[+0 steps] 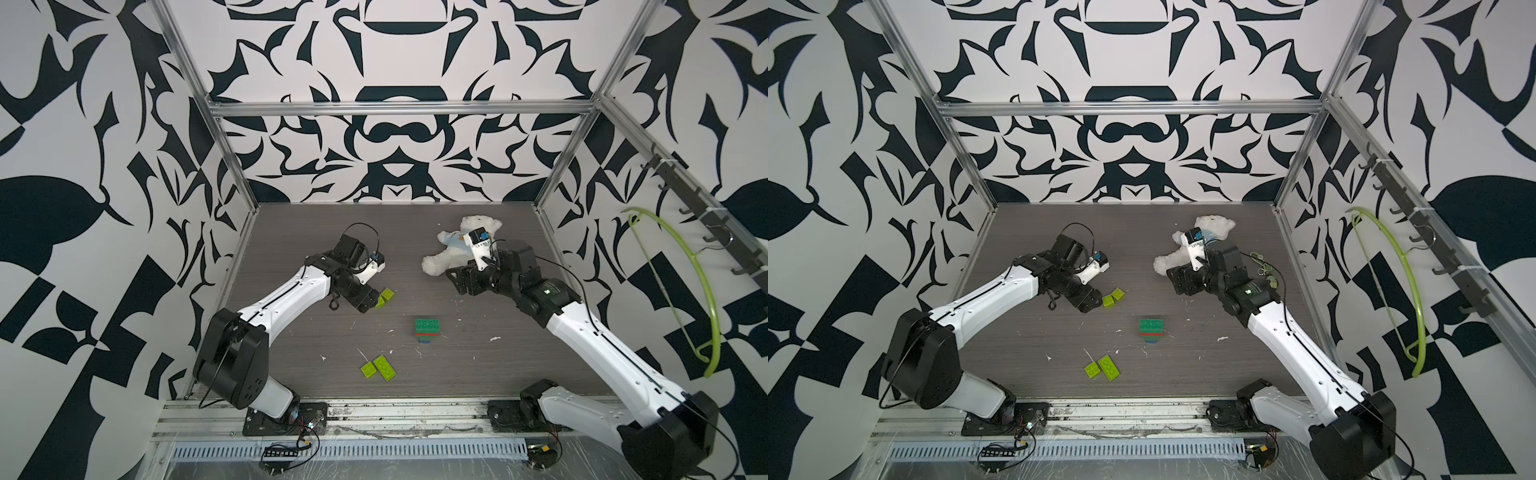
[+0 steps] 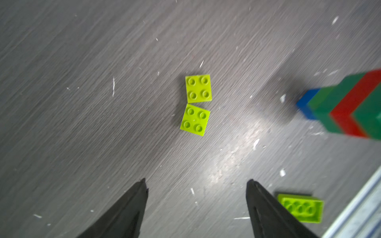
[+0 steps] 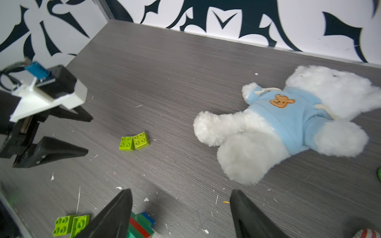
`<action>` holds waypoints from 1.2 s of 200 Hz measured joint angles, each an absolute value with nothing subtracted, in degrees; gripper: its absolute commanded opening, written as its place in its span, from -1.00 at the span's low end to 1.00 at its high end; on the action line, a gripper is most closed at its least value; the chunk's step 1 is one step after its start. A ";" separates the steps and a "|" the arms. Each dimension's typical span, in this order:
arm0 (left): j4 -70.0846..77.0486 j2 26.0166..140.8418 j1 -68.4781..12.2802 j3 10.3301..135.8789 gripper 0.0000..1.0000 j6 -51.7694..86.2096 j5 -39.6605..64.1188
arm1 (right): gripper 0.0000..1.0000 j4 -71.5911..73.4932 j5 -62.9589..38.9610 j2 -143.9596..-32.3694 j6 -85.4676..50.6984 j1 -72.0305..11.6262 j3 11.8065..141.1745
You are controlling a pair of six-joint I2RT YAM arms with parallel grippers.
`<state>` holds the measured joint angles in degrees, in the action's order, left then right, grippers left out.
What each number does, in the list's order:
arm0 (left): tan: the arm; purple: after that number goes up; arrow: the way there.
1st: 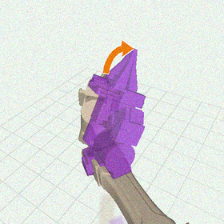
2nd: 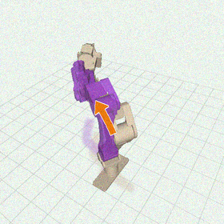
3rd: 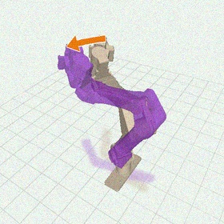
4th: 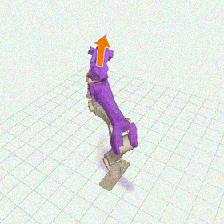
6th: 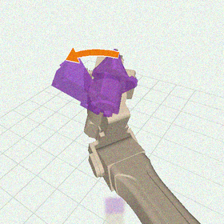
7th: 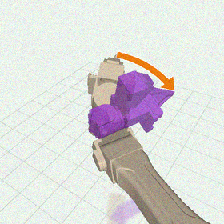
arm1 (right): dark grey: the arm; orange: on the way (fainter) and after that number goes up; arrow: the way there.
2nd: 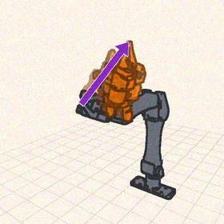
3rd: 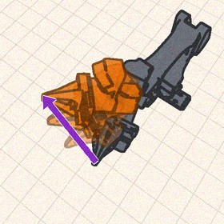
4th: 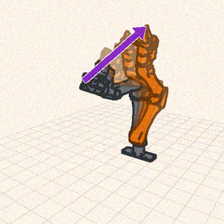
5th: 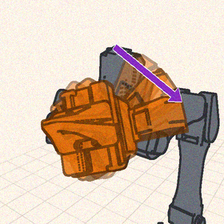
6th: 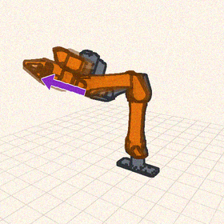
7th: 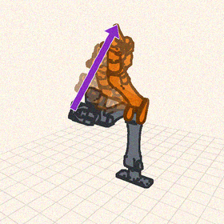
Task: Assemble a carrot with lego
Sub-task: Pick up the lego brick from the center of the board.
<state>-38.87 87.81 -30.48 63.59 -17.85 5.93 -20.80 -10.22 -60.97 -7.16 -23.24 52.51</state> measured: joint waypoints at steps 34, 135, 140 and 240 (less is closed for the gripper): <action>-41.32 89.25 -31.90 64.05 0.65 -23.40 6.20 | 0.59 -18.83 -9.78 -60.49 -8.82 -22.81 49.19; -50.43 81.21 -58.19 57.01 0.62 -43.29 -0.34 | 0.58 -18.59 -4.62 -56.25 -7.44 -22.83 47.37; -50.37 81.14 -58.04 56.60 0.63 -44.47 -0.56 | 0.58 -18.59 -4.62 -56.34 -7.40 -22.83 47.37; -49.82 76.71 -57.95 48.29 0.53 -65.28 1.96 | 0.58 -18.50 -5.50 -56.84 -7.33 -22.83 47.20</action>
<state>-49.82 76.71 -57.95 48.29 -65.28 1.96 -18.50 -5.50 -56.84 -7.33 -22.83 47.20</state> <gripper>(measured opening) 0.772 0.790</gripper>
